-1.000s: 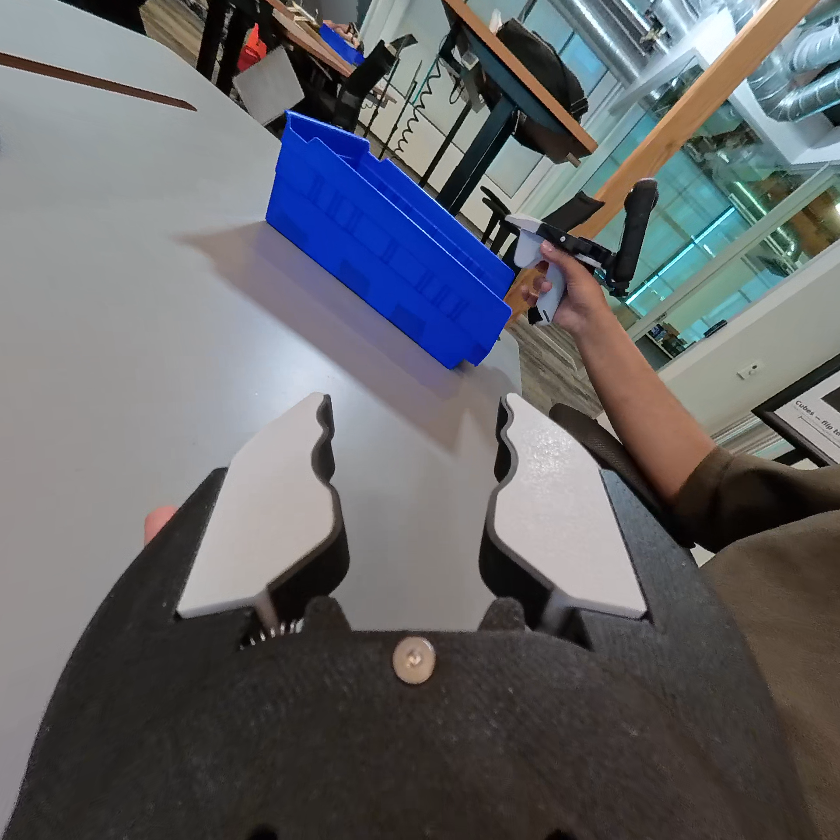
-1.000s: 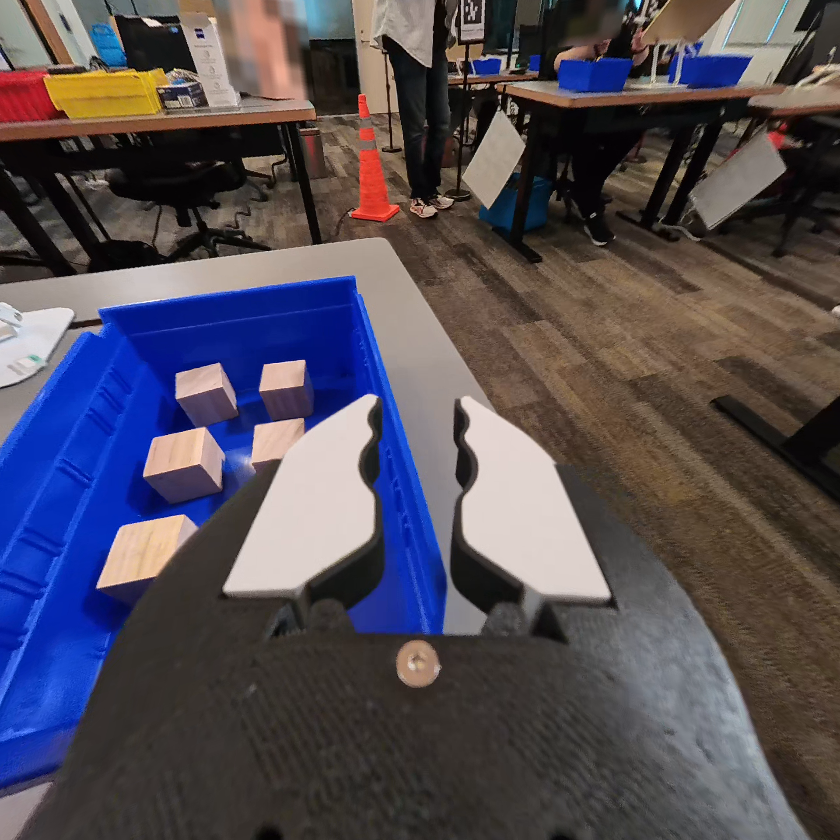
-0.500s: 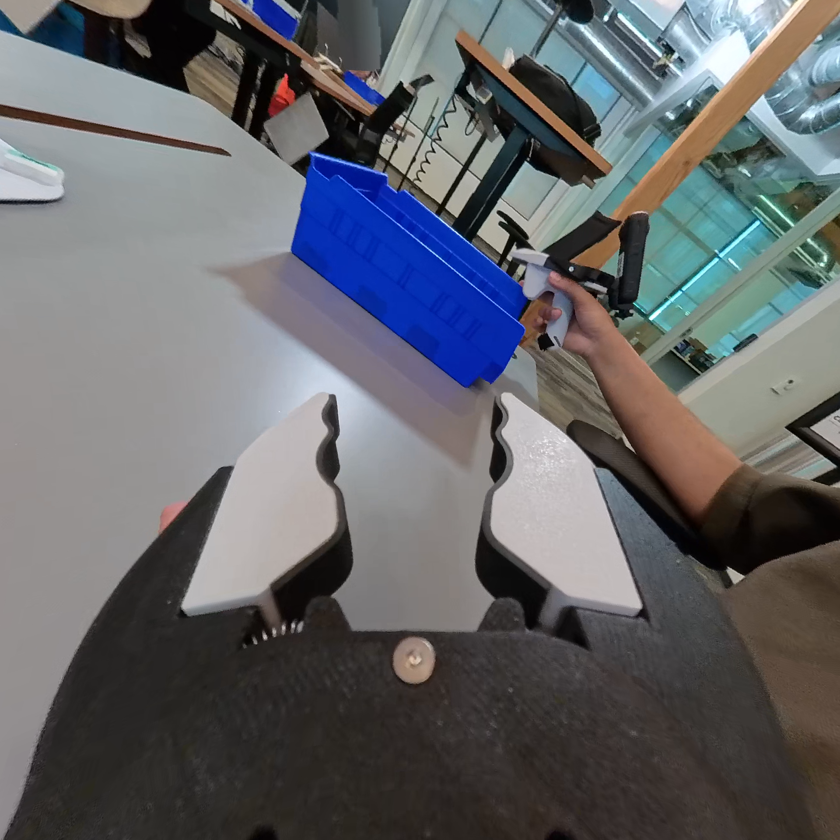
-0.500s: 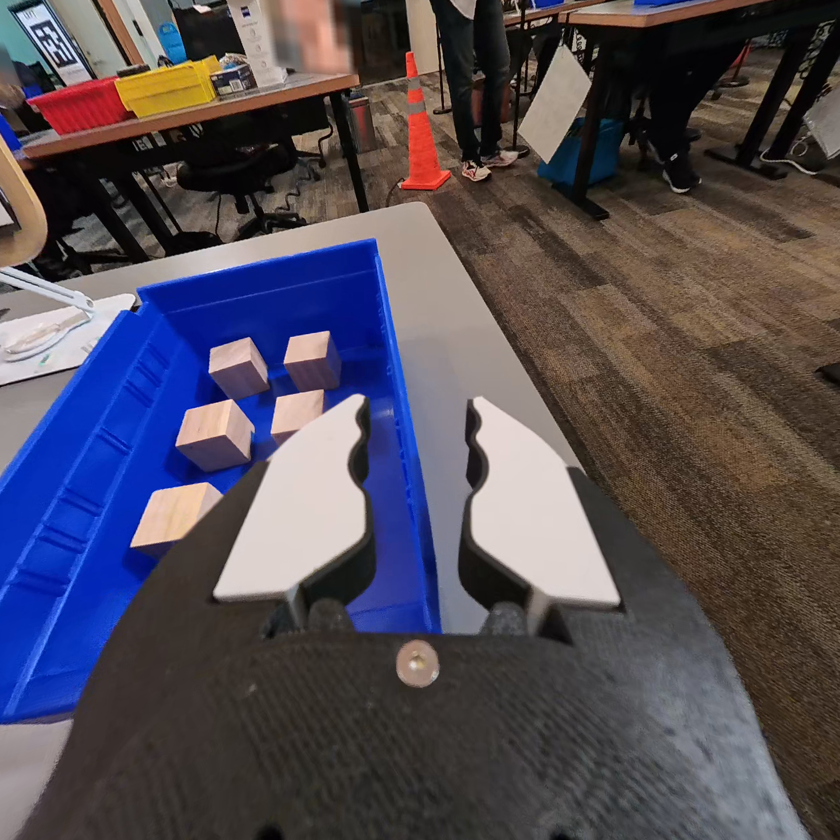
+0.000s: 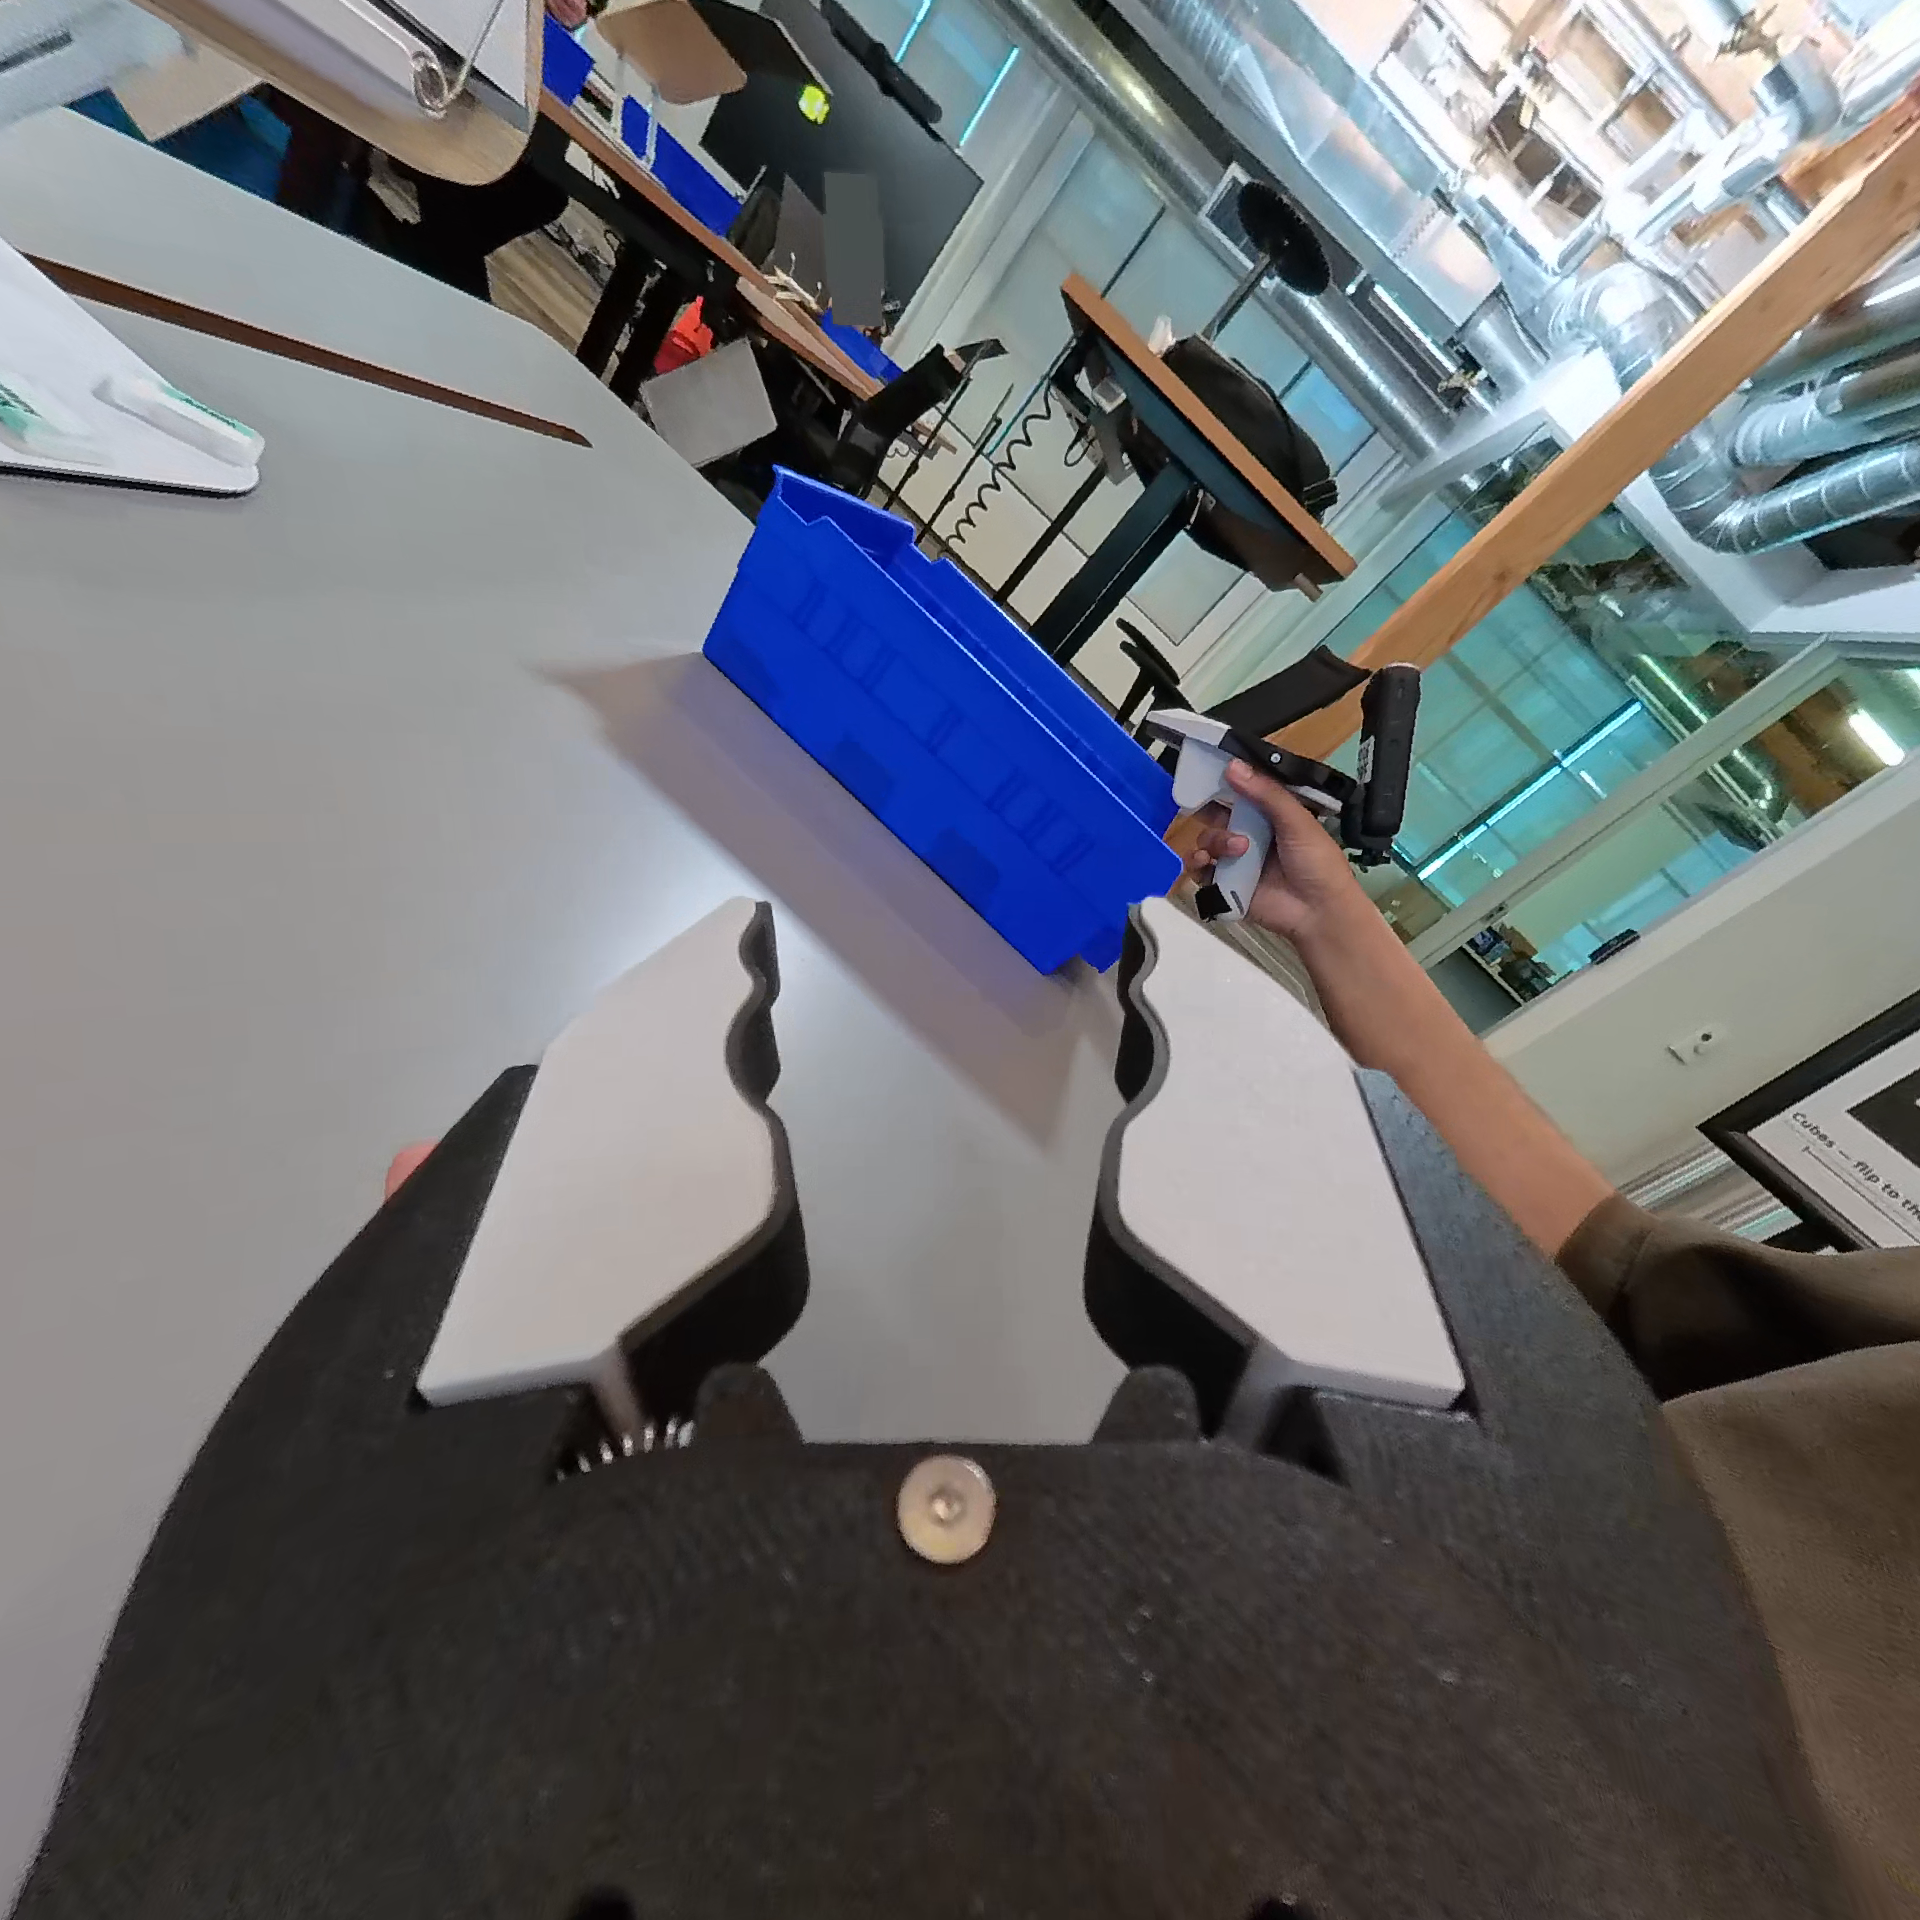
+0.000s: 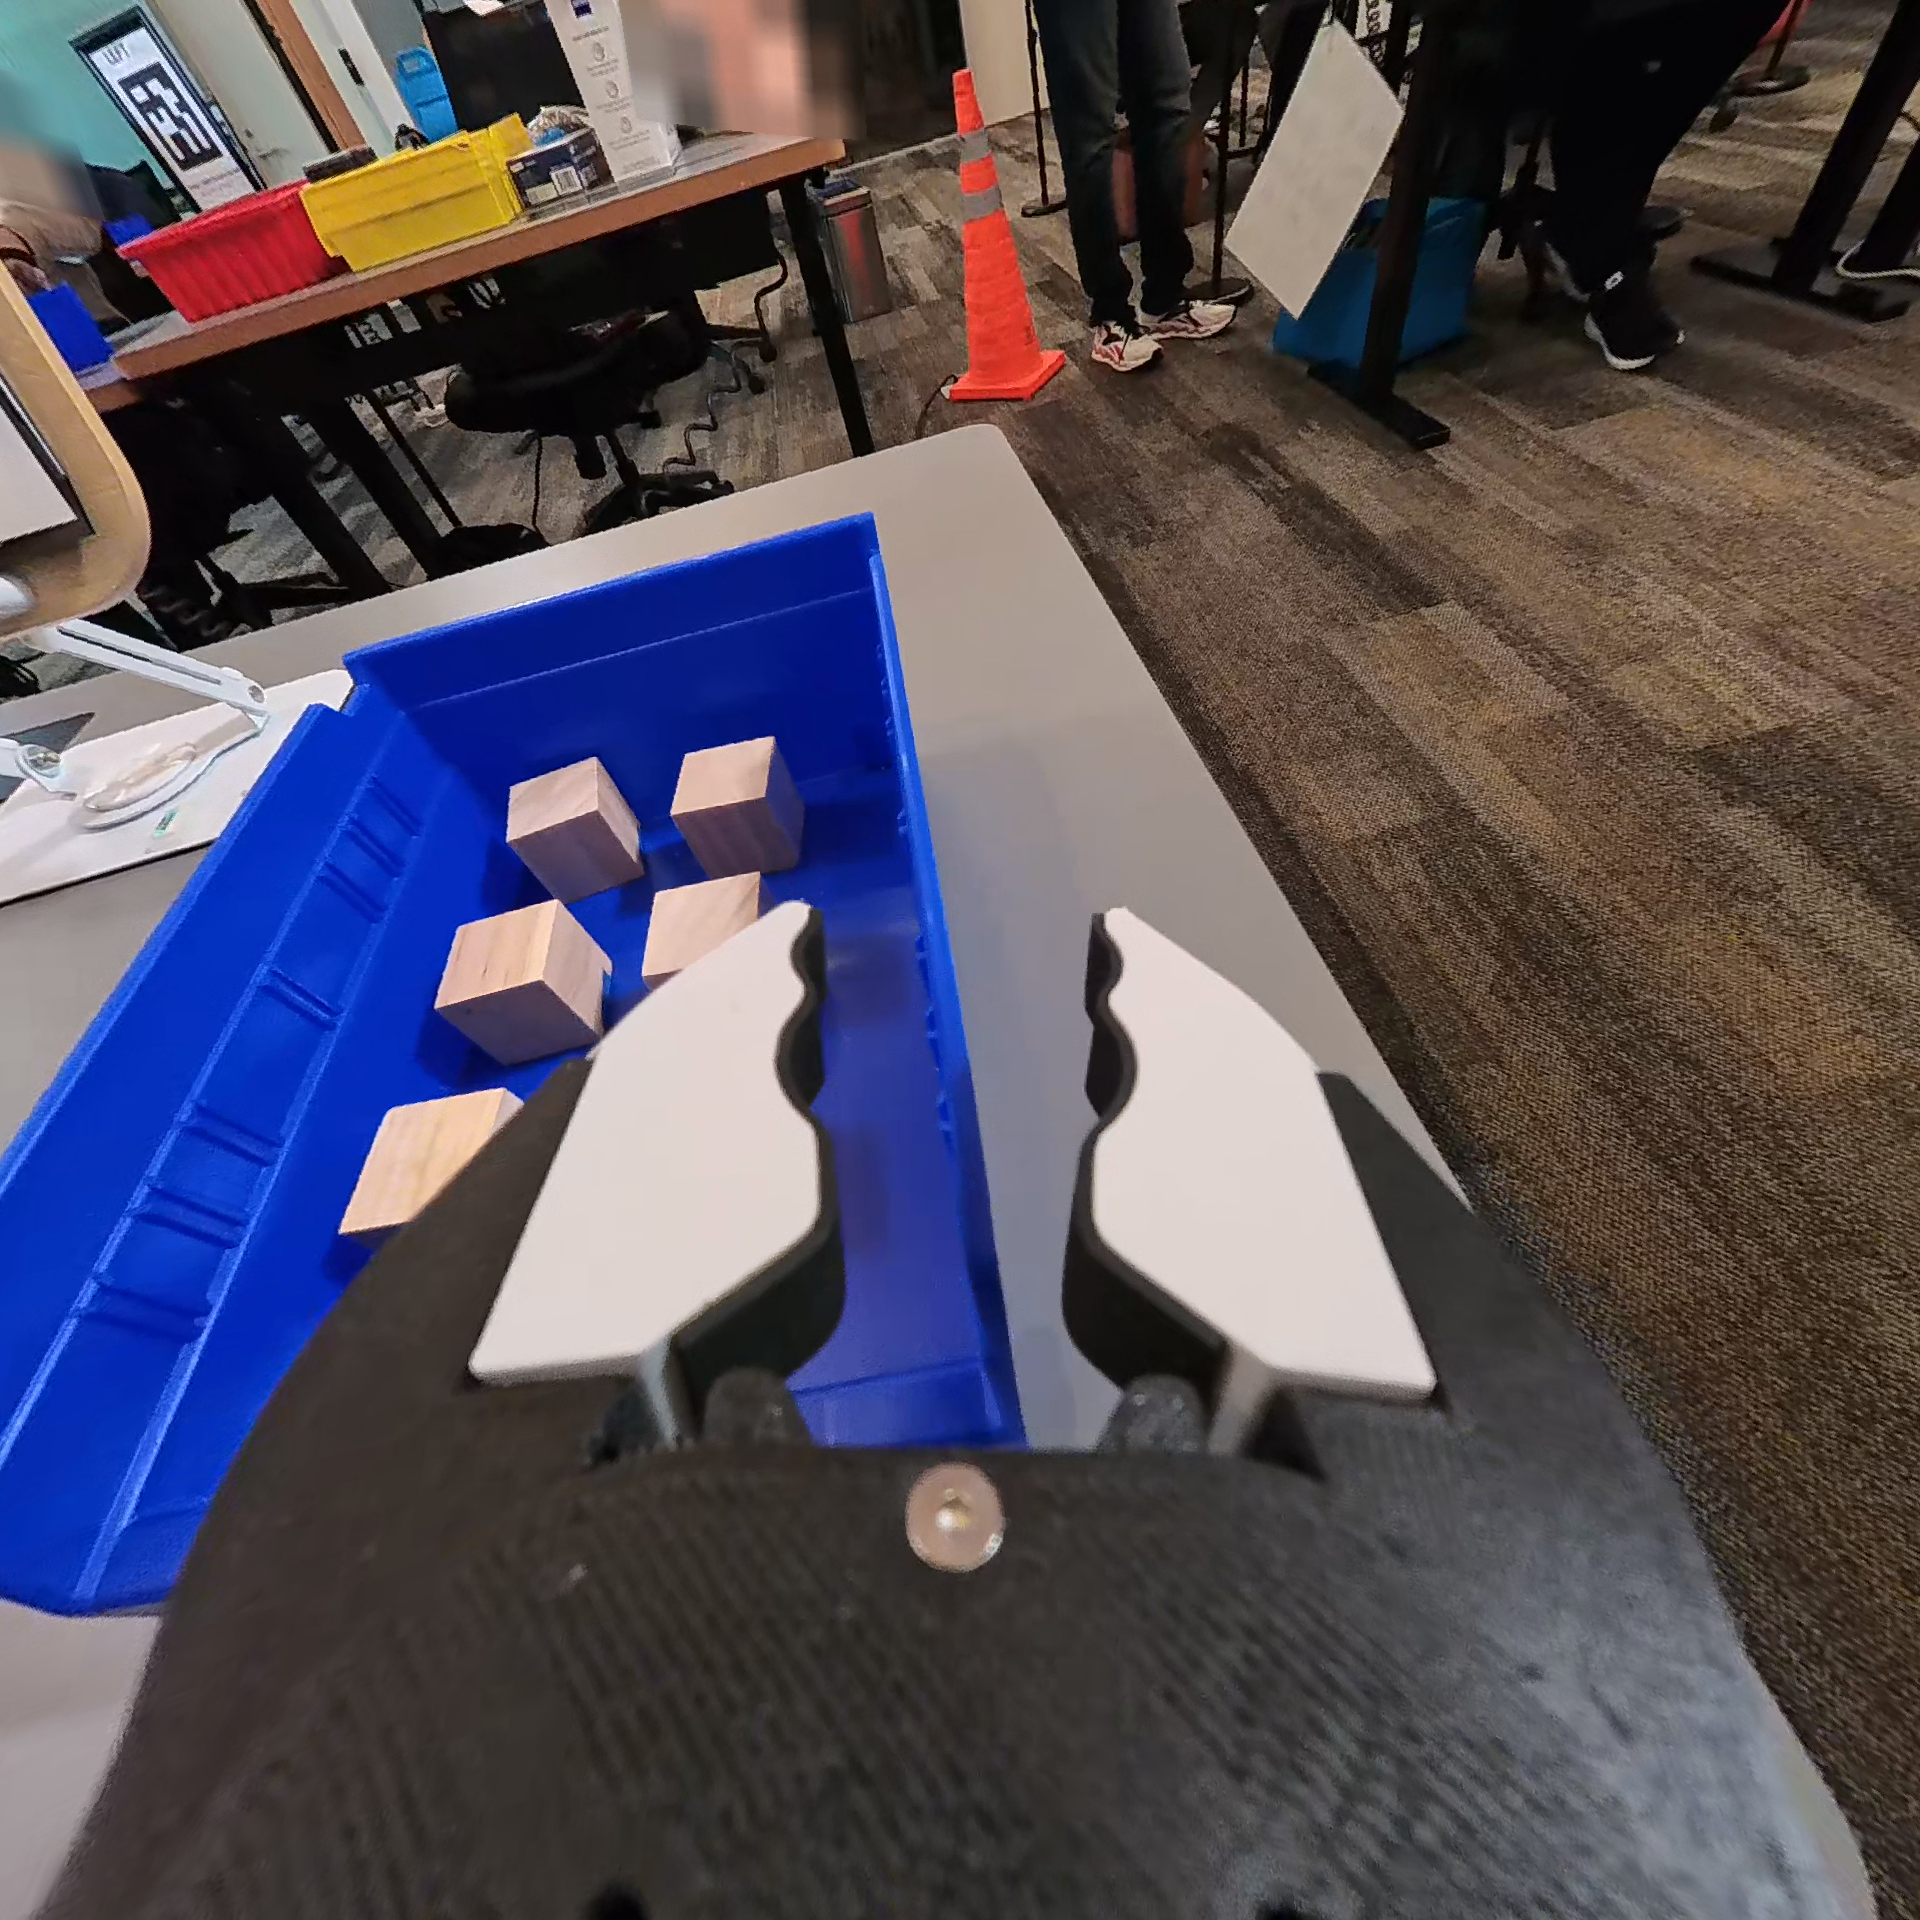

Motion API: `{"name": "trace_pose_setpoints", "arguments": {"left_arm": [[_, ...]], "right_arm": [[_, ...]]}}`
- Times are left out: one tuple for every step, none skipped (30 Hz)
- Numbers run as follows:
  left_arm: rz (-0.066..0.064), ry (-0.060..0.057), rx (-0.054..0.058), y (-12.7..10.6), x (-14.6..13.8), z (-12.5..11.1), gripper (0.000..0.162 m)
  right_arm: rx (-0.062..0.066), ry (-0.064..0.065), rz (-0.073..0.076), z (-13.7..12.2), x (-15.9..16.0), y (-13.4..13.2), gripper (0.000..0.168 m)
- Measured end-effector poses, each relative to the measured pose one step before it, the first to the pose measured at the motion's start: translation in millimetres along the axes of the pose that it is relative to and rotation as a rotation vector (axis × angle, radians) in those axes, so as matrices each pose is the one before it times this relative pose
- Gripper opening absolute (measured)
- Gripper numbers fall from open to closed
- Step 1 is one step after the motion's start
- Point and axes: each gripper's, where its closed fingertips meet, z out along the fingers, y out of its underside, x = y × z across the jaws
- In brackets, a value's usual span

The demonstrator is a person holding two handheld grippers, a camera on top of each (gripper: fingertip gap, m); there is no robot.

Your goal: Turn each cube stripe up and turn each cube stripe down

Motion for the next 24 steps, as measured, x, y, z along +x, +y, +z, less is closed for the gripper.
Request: {"name": "trace_pose_setpoints", "arguments": {"left_arm": [[-0.0014, 0.0002, -0.0001, 0.05, -0.14, -0.08, 0.063], [-0.0008, 0.0001, -0.0008, 0.19, 0.02, 0.17, 0.063], [-0.0004, 0.0006, -0.0017, 0.39, -0.01, 0.1, 0.063], [0.0001, 0.0004, -0.0017, 0.32, 0.17, 0.27, 0.063], [0.0004, 0.0, -0.0018, 0.35, -0.04, 0.22, 0.063], [0.0001, 0.0001, -0.0022, 0.46, 0.07, 0.24, 0.063], [-0.0002, 0.0008, -0.0021, 0.38, 0.1, 0.21, 0.063], [-0.0005, 0.0006, -0.0014, 0.27, 0.07, 0.12, 0.063], [-0.0005, 0.0002, -0.001, 0.23, 0.04, 0.06, 0.064], [-0.0005, 0.0001, -0.0011, 0.16, -0.07, 0.11, 0.064], [-0.0007, -0.0001, -0.0007, 0.11, -0.1, -0.09, 0.064], [-0.0008, -0.0001, -0.0001, 0.06, -0.04, 0.09, 0.064], [-0.0007, 0.0001, 0.0002, 0.0, -0.08, -0.03, 0.064], [-0.0005, 0.0001, 0.0, 0.02, -0.09, -0.04, 0.064], [-0.0004, 0.0, -0.0003, 0.04, 0.02, -0.02, 0.064], [-0.0004, -0.0003, -0.0003, 0.09, -0.1, 0.07, 0.064], [-0.0003, -0.0002, -0.0002, 0.08, 0.07, 0.03, 0.064], [-0.0004, -0.0002, -0.0004, 0.15, -0.02, 0.11, 0.064], [-0.0004, -0.0002, -0.0006, 0.16, -0.05, 0.18, 0.064], [0.0001, 0.0004, -0.0002, 0.04, 0.22, 0.16, 0.064], [0.0004, 0.0011, 0.0, 0.04, 0.33, 0.08, 0.064], [0.0002, 0.0012, 0.0002, 0.04, 0.38, 0.0, 0.064], [-0.0002, 0.0003, 0.0013, -0.15, 0.22, 0.04, 0.064], [-0.0019, 0.003, 0.003, -0.45, 0.61, -0.1, 0.06]], "right_arm": [[-0.0016, 0.0007, -0.0017, 0.21, -0.05, 0.36, 0.049], [-0.0012, 0.0003, -0.0014, 0.17, -0.19, 0.35, 0.049], [-0.0006, 0.0001, -0.0012, 0.25, -0.32, 0.17, 0.049], [-0.0001, 0.0004, -0.0015, 0.12, -0.27, 0.06, 0.049], [0.0, 0.0002, -0.0022, 0.22, -0.42, -0.06, 0.049], [0.0002, 0.0004, -0.0028, 0.03, -0.4, -0.01, 0.049], [0.0003, 0.0009, -0.003, 0.18, -0.33, -0.07, 0.049], [-0.0002, 0.0, -0.0026, 0.07, -0.4, 0.0, 0.049], [-0.0009, -0.0006, -0.002, 0.13, -0.3, 0.12, 0.05], [-0.0014, 0.0, -0.0018, 0.09, -0.23, 0.19, 0.05], [-0.0013, 0.0001, -0.0018, 0.13, -0.07, 0.24, 0.05], [-0.0018, 0.0002, -0.0021, -0.03, 0.01, 0.12, 0.05], [-0.0017, 0.0014, -0.0023, -0.13, 0.35, 0.23, 0.05], [-0.0004, 0.002, -0.0025, -0.23, 0.56, -0.11, 0.05], [0.0011, 0.0053, -0.0014, -0.32, 0.99, -0.25, 0.051], [0.0016, 0.0117, -0.0012, -0.51, 2.17, -0.42, 0.052], [0.0055, 0.0062, -0.0055, -0.9, 1.48, -1.07, 0.055], [0.0144, -0.0025, -0.0059, -1.27, 0.23, -2.51, 0.06], [0.0197, -0.0084, -0.0039, -1.75, -0.6, -3.4, 0.065], [0.0253, -0.0196, -0.001, -2.14, -2.38, -4.47, 0.068], [0.0301, -0.0203, 0.0046, -2.2, -2.75, -5.46, 0.071], [0.0362, -0.0076, 0.0067, -2.23, -1.24, -6.37, 0.074], [0.039, -0.0008, 0.0029, -2.34, -0.63, -6.46, 0.073], [0.0308, 0.0005, 0.0001, -2.05, -0.76, -4.98, 0.069]]}}
